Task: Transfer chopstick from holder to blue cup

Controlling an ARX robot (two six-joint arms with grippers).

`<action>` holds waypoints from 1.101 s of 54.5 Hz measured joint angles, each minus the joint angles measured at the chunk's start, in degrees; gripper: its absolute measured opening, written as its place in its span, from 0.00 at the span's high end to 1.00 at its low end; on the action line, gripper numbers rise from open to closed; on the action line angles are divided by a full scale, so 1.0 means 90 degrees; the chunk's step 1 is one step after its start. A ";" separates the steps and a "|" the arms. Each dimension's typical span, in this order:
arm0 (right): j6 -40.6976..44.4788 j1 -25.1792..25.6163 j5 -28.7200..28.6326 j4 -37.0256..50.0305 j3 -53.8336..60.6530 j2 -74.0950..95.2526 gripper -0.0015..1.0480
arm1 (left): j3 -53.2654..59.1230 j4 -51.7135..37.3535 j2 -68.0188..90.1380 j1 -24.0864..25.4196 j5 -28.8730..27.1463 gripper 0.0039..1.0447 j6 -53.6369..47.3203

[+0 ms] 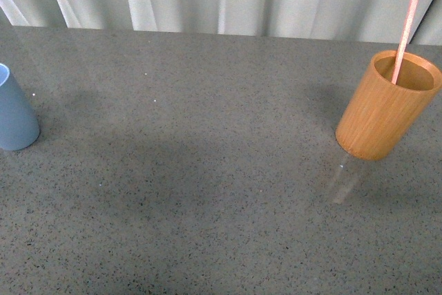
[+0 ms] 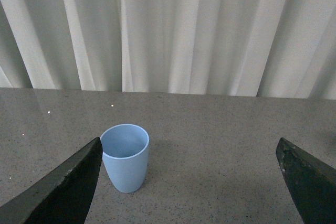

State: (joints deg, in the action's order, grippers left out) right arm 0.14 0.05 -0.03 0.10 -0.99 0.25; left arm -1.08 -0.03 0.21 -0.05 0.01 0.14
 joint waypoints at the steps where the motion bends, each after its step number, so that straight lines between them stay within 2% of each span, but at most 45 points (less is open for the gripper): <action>1: 0.0000 0.0000 0.0000 0.0000 0.0000 0.0000 0.10 | 0.0000 0.0000 0.0000 0.0000 -0.0002 0.06 0.0000; 60: 0.0000 0.0000 0.0000 0.0000 0.0000 0.0000 0.10 | 0.0000 0.0000 0.0000 0.0000 0.0000 0.06 0.0000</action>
State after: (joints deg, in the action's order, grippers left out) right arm 0.14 0.05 -0.03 0.10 -0.99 0.25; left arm -1.08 -0.03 0.21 -0.05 0.01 0.14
